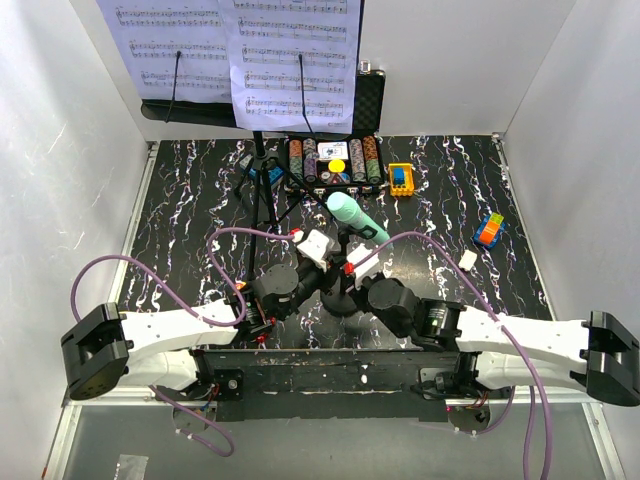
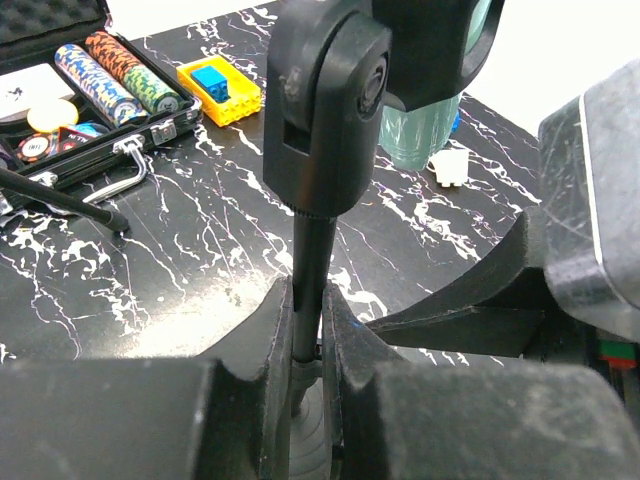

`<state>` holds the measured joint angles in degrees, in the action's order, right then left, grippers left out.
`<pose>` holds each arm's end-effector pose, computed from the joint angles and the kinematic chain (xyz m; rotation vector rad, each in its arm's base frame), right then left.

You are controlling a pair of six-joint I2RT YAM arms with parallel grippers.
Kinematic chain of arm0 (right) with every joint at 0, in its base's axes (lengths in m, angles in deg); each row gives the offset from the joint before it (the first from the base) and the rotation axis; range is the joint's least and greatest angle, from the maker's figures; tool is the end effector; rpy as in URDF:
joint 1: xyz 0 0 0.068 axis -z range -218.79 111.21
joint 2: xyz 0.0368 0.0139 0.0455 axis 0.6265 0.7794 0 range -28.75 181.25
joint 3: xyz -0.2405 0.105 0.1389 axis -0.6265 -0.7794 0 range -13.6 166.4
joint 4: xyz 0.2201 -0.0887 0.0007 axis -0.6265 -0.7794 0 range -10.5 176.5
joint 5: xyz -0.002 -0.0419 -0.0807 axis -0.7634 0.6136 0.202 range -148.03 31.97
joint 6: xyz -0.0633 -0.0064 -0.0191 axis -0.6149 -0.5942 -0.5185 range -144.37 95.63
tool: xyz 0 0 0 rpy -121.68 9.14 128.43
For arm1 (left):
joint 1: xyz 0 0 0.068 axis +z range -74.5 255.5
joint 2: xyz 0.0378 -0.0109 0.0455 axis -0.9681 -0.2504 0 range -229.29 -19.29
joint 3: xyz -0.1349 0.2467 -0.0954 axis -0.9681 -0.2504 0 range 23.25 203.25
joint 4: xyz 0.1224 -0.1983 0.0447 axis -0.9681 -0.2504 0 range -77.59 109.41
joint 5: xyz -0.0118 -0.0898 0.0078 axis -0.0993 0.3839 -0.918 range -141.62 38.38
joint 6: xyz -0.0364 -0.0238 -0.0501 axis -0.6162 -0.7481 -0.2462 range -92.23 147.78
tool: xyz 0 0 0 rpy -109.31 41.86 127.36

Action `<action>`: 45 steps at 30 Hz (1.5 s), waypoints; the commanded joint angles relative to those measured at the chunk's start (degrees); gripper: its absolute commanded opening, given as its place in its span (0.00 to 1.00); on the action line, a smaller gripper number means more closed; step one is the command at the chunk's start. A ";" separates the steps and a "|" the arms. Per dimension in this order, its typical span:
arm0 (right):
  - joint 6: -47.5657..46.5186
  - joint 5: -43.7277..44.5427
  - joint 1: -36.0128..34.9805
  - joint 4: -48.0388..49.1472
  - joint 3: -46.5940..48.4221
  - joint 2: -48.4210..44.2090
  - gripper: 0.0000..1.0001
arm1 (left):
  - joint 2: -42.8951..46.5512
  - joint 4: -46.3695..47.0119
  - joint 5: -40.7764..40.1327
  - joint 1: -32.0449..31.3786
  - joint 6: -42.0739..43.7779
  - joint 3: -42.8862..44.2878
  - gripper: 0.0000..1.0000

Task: Pack up the instrument practice props

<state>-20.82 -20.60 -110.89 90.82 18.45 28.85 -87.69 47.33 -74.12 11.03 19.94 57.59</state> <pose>0.0910 0.1773 0.2750 -0.6775 1.7447 0.2772 0.1262 -0.2175 0.2960 0.5329 1.6226 -0.6209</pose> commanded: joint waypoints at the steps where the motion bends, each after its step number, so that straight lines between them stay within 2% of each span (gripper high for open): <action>1: -0.22 0.90 -1.12 -4.23 3.10 -3.01 0.20 | -1.30 -5.33 -2.81 0.66 -0.43 -0.69 0.00; 2: 0.92 -0.41 -1.12 -4.23 3.54 -3.81 0.37 | -1.12 -5.33 -2.90 0.66 -0.25 -0.69 0.00; 4: 4.87 -2.62 -0.77 -8.34 4.42 -5.74 0.58 | -1.12 -5.33 -2.99 0.66 0.10 -0.77 0.00; 5: 6.45 -3.50 -0.68 -9.14 4.68 -7.31 0.73 | -0.95 -5.33 -3.07 0.57 0.28 -0.69 0.00; 6: 8.56 -4.29 -0.50 -10.19 4.86 -8.64 0.80 | -0.94 -5.33 -3.07 0.57 0.28 -0.77 0.00; 10: 17.87 -9.73 2.74 -11.88 3.11 -15.14 0.85 | -1.21 -5.07 -2.90 0.57 0.54 -0.69 0.00; 14: 32.18 -24.29 12.91 -10.04 -2.07 -20.77 0.84 | -1.47 -4.63 -2.64 0.39 0.54 -0.86 0.00; 16: 37.99 -34.04 19.33 -5.66 -5.67 -22.27 0.79 | -1.47 -4.28 -2.55 0.22 0.54 -0.77 0.00; 19: 44.86 -47.58 27.25 1.29 -9.46 -21.22 0.77 | -1.47 -4.28 -2.63 -0.13 0.45 -0.77 0.00; 21: 46.80 -51.21 30.33 3.76 -9.90 -19.56 0.77 | -1.38 -4.45 -2.63 -0.40 0.37 -0.69 0.00; 29: 52.43 -59.66 36.23 14.83 -11.31 -12.26 0.69 | -1.12 -4.72 -2.72 -1.01 0.89 -0.16 0.00; 36: 49.46 -61.86 36.32 15.28 -9.29 -6.63 0.50 | -1.12 -4.28 -2.72 -1.19 0.89 -0.33 0.00; 45: 44.18 -58.44 36.32 12.64 -8.76 -7.07 0.34 | -2.17 -3.31 -2.28 -1.36 0.10 -0.60 0.00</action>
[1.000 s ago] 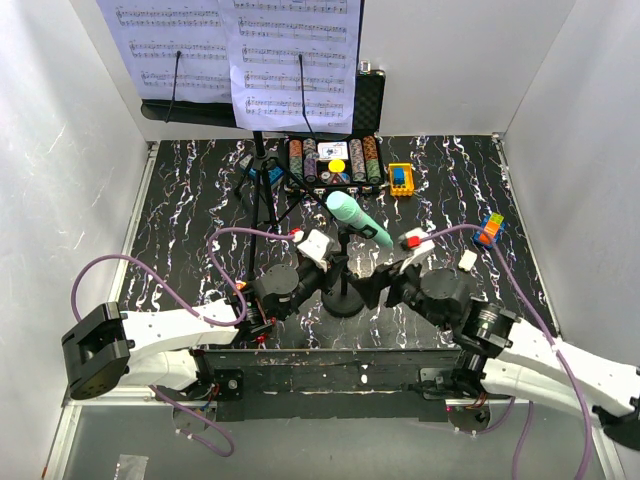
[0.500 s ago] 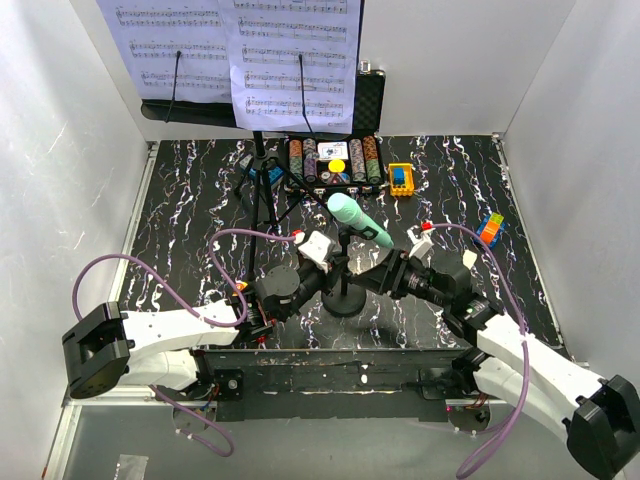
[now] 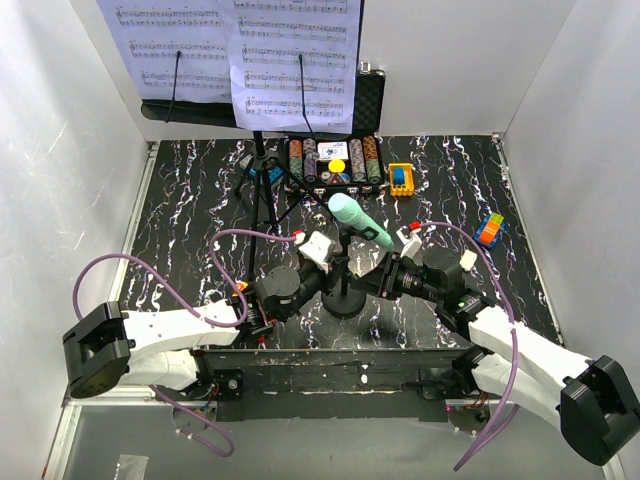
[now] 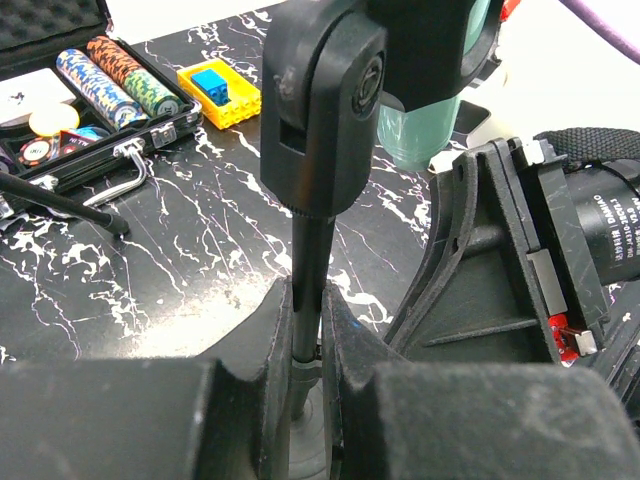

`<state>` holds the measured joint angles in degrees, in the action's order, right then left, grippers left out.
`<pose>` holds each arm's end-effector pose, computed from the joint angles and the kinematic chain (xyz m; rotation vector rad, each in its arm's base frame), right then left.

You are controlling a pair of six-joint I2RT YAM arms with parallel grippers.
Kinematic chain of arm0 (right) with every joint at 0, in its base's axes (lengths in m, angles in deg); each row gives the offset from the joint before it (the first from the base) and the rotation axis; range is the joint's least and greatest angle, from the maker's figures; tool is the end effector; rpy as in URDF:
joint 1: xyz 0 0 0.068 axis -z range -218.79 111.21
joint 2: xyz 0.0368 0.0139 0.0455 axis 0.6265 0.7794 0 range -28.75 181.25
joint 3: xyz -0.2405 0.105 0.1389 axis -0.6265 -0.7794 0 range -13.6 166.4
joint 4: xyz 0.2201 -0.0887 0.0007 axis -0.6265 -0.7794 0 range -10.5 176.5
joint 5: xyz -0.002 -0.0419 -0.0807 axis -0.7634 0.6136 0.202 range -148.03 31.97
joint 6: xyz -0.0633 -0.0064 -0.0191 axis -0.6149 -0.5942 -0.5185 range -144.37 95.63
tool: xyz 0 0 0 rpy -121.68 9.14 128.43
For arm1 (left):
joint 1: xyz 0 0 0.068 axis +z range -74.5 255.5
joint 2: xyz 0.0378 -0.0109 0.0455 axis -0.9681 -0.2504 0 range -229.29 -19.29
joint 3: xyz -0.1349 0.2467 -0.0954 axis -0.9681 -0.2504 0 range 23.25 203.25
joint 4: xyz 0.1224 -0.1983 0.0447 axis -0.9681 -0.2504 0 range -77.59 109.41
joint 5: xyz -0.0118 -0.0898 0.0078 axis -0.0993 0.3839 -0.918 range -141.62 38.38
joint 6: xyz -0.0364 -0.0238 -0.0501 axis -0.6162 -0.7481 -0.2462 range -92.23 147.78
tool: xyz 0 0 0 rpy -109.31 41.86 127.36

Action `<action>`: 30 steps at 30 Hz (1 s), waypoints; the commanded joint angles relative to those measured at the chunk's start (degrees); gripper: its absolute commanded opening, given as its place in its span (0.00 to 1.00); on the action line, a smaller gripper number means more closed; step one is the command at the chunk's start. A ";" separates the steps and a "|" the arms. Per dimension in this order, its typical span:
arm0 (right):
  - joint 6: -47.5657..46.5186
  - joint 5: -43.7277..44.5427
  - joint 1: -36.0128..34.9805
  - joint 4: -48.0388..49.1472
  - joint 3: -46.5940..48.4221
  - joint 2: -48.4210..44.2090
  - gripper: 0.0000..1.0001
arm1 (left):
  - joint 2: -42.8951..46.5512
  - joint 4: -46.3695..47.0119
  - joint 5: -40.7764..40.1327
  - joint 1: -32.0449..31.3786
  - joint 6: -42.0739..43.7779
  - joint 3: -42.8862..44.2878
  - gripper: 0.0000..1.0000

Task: Pack up the instrument practice props

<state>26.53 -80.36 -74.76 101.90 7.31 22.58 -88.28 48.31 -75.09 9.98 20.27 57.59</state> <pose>0.1318 0.1202 0.2480 -0.0410 2.0608 1.3667 0.1236 -0.2210 0.2957 0.5357 1.6140 -0.6204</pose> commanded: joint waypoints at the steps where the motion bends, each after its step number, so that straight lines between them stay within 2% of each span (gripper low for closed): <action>1: -3.78 1.58 0.19 2.09 2.38 -0.71 0.33 | -1.85 -4.30 -1.23 -0.40 -0.40 -0.51 0.00; 5: -4.75 1.67 0.19 3.84 2.83 1.66 0.32 | -2.55 -4.03 -1.23 -0.84 -0.75 -0.34 0.00; 10: -1.16 1.50 0.19 9.90 0.81 2.98 0.46 | -2.82 -4.56 -2.28 -1.54 -0.84 0.02 0.00; 12: 0.86 1.67 0.19 13.15 -0.60 2.99 0.48 | -2.99 -4.73 -3.16 -1.90 -1.19 0.02 0.00; 17: 1.84 1.50 0.19 14.22 -0.52 4.21 0.29 | -3.87 -6.31 -6.50 -3.39 -2.33 0.81 0.00; 22: -1.66 2.28 0.19 11.94 -0.08 3.43 0.03 | -4.22 -8.42 -11.33 -4.97 -2.68 2.04 0.00; 26: -7.98 5.70 -0.42 4.85 1.41 0.97 0.01 | -4.05 -10.44 -12.57 -4.97 -3.83 2.65 0.00; 30: -18.87 16.76 -6.47 -5.09 5.10 -2.11 0.01 | -3.69 -10.45 -12.40 -4.97 -4.36 2.04 0.00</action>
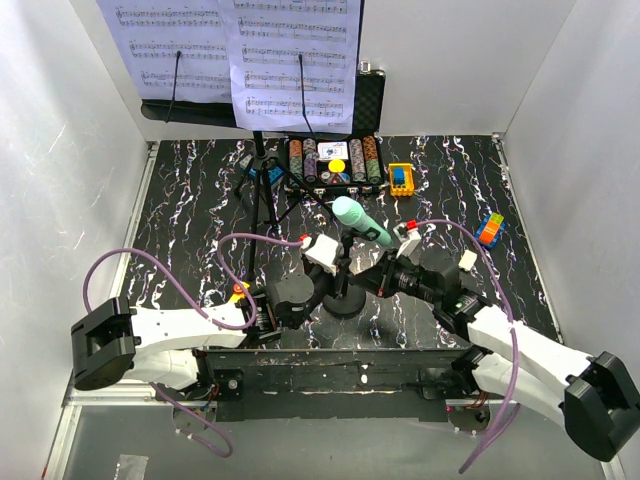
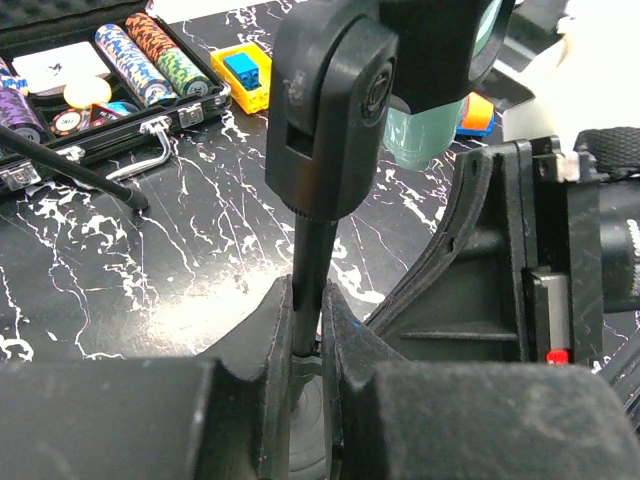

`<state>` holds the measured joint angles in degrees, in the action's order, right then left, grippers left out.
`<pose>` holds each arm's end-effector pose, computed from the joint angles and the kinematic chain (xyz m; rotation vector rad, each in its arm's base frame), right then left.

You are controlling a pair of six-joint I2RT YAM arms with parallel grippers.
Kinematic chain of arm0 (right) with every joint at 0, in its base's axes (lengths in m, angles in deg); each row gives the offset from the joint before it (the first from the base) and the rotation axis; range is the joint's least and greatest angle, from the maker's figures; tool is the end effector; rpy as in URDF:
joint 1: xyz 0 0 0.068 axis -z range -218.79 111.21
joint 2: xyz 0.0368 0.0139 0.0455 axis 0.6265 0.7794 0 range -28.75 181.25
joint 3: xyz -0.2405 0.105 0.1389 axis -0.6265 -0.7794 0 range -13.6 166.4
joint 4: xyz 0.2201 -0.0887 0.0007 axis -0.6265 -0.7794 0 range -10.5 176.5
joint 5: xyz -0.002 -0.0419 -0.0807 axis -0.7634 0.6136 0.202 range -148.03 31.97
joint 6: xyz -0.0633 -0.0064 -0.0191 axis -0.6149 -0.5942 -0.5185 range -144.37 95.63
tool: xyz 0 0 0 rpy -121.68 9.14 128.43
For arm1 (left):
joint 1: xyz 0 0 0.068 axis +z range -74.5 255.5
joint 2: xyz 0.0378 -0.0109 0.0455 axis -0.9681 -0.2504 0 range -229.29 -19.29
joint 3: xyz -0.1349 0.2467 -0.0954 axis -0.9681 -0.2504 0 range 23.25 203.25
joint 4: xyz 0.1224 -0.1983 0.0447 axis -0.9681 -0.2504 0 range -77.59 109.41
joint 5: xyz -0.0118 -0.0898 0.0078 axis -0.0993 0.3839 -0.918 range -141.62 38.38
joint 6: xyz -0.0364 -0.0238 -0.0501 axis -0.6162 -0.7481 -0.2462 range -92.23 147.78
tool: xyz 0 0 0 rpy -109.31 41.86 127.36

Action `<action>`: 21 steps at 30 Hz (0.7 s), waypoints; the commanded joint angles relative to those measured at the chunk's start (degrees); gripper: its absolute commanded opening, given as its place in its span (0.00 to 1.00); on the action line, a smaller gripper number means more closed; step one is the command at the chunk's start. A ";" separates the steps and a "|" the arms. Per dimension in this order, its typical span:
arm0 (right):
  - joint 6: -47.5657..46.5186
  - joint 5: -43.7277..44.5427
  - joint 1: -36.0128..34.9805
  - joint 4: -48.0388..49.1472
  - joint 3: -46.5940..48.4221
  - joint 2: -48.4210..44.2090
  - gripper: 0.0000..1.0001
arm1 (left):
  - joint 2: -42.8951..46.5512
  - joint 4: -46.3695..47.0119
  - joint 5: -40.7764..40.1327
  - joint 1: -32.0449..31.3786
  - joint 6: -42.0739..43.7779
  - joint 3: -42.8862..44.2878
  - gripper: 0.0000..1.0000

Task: Pack up the instrument practice props

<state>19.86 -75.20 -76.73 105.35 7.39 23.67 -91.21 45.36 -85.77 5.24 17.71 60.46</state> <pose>0.1351 0.1249 0.2522 -0.1292 1.9715 1.2561 0.1158 -0.2354 0.2948 0.4563 1.6644 -0.5315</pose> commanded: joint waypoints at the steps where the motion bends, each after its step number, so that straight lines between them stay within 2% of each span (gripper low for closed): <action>1: -14.58 14.68 -6.69 -10.74 5.98 -3.64 0.01 | -0.85 -7.32 -1.71 -0.23 -1.97 -1.09 0.00; 6: -26.54 34.10 -18.29 -17.00 9.58 -4.44 0.01 | -1.47 -6.97 -1.36 -0.32 -2.50 -1.79 0.00; 11: -39.54 52.21 -29.37 -18.41 11.44 -2.86 0.01 | -1.82 -6.62 -1.36 -0.23 -3.03 -2.58 0.00; 15: -44.05 56.98 -33.34 -18.06 12.49 -0.14 0.01 | -2.35 -6.00 -1.27 -0.23 -3.38 -3.20 0.00; 20: -41.95 54.18 -33.79 -18.15 12.23 -1.53 0.01 | -2.00 -5.83 -1.44 -0.23 -3.65 -3.73 0.00; 21: -40.90 52.95 -33.79 -18.50 12.32 -2.41 0.12 | -1.65 -5.92 -1.53 -0.32 -3.73 -3.81 0.00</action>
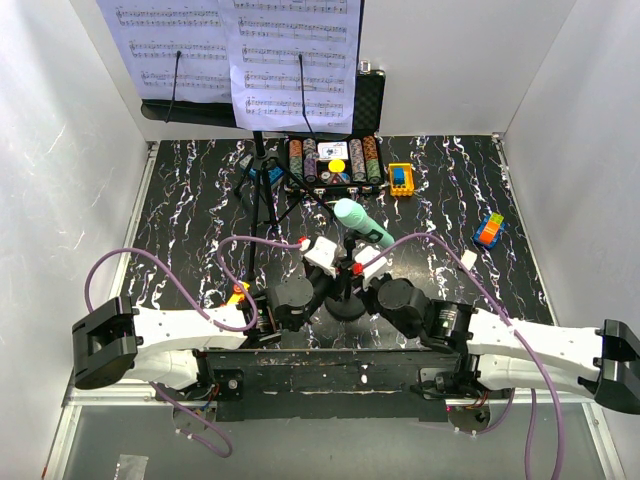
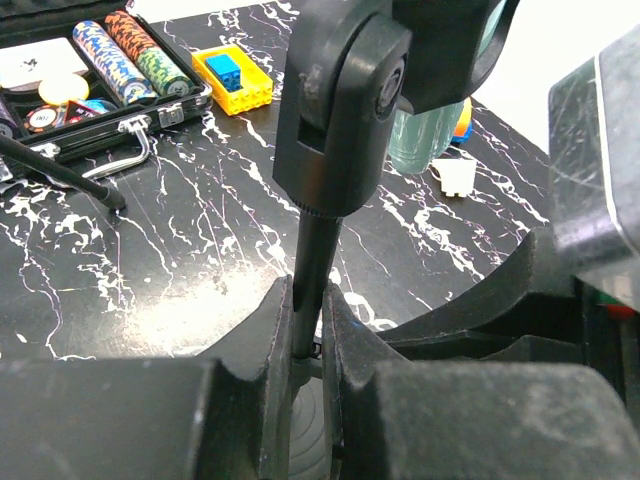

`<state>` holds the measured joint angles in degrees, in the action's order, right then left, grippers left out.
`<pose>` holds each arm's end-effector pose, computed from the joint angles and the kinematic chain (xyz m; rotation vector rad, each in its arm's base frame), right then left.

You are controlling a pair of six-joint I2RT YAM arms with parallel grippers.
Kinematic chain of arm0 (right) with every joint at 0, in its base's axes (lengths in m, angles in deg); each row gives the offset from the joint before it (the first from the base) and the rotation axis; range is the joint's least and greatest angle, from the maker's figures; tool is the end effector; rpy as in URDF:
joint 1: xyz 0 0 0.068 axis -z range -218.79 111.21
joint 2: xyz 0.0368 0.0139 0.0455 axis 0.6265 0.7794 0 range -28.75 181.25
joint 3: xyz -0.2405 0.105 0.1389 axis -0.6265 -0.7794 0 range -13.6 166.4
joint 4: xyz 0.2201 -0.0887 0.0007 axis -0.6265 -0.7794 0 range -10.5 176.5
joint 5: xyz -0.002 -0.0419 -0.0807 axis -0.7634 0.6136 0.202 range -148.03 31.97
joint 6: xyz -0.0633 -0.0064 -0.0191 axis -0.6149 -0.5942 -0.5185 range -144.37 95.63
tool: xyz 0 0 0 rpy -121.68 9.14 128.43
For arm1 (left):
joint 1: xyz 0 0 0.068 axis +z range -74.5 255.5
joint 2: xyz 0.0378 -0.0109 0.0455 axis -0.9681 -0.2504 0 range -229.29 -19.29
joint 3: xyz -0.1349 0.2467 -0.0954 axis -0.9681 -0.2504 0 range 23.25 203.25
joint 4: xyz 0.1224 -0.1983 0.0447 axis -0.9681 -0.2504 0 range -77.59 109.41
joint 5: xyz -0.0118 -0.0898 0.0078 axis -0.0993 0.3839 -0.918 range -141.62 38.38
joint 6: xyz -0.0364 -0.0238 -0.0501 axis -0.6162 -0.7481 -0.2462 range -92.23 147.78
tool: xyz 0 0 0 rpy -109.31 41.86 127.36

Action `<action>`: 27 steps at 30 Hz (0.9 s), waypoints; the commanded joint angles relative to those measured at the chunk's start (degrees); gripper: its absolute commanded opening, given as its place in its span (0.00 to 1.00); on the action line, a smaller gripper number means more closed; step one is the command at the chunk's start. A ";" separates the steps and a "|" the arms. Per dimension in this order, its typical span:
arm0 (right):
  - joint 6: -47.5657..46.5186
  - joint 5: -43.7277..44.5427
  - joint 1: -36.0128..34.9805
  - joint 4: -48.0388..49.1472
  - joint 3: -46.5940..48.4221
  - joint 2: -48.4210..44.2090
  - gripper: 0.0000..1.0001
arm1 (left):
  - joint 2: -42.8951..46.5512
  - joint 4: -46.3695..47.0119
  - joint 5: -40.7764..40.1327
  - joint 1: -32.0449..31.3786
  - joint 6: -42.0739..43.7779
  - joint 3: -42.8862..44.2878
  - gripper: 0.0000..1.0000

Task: Pack up the instrument practice props

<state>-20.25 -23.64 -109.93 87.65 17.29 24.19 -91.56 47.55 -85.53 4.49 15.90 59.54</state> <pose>0.0868 0.1618 0.2754 -0.6893 1.7514 0.3226 0.1127 -0.2373 0.2924 0.4353 1.6617 -0.5786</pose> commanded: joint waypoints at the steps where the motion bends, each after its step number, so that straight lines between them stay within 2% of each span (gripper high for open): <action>1: 0.70 -0.01 -0.59 -1.06 2.76 -4.07 0.33 | -1.03 -8.01 -1.77 0.51 -1.92 -3.07 0.00; 3: 3.16 -1.95 -0.50 -3.95 3.90 -6.36 0.57 | -0.51 -7.84 -1.60 0.51 -1.74 -3.33 0.00; 5: 5.63 -3.19 -0.50 -6.49 5.05 -8.38 0.66 | -0.24 -7.66 -1.42 0.51 -1.57 -3.34 0.00; 6: 6.51 -3.71 -0.50 -7.99 5.66 -9.17 0.67 | -0.07 -7.92 -1.16 0.51 -1.39 -3.16 0.04; 17: 12.66 -5.12 -0.59 -18.63 8.57 -18.22 0.71 | 2.04 -9.15 0.60 0.51 -1.22 -0.96 0.40; 27: 15.83 -5.56 -0.50 -24.43 7.86 -24.55 0.71 | 8.54 -7.50 2.88 0.51 1.85 0.09 0.49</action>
<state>-6.52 -28.93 -110.17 65.05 23.48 1.70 -87.75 38.48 -83.85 4.82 15.66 58.34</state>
